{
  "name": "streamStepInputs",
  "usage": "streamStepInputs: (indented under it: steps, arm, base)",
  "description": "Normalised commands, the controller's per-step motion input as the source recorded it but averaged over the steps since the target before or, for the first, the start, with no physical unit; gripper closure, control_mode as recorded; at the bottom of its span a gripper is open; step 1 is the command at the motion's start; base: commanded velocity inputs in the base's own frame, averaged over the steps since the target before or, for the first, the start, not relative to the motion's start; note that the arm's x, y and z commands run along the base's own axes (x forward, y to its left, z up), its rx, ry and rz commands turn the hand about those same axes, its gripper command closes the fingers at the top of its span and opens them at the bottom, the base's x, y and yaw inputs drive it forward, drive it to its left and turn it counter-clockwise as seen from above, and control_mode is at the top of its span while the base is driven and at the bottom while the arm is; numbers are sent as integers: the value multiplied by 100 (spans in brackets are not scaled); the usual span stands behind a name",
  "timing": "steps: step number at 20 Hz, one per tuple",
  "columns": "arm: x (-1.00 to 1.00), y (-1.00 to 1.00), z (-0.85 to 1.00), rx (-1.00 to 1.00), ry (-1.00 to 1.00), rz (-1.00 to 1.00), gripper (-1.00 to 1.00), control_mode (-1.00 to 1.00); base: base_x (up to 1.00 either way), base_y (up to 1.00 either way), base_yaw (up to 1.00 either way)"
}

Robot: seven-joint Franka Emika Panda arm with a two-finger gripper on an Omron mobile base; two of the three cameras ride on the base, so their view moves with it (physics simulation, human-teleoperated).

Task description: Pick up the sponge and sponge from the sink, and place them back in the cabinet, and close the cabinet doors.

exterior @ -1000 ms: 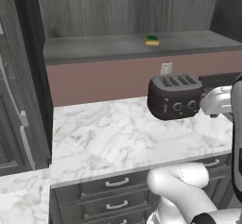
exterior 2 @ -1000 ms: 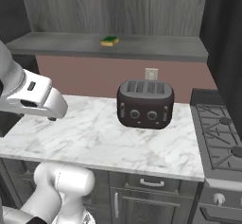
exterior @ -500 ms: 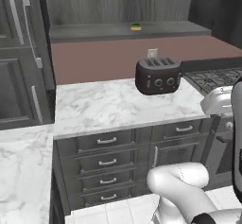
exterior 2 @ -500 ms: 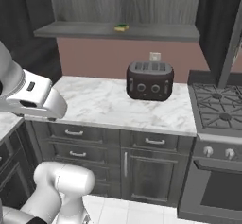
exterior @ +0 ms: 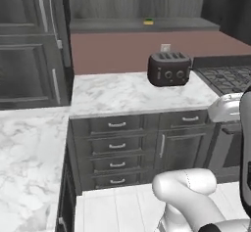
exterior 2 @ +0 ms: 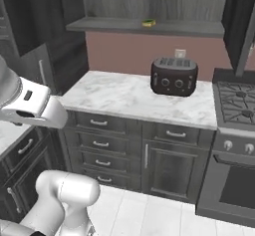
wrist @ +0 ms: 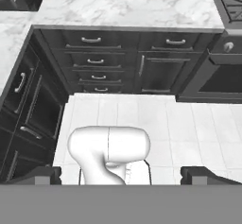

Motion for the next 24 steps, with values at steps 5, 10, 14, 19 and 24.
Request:
streamStepInputs:
  steps: [5,10,14,19,24]
  arm:
    - [0,0,0,0,0,0,-100,100]
    - [0,0,0,0,0,0,-100,100]
    - [0,0,0,0,0,0,-100,100]
    - [0,0,0,0,0,0,-100,100]
    - [0,0,0,0,0,0,-100,100]
  base:
    - [0,0,60]
    - [0,2,66]
    - [0,0,66]
    - [0,8,65]
    - [0,12,63]
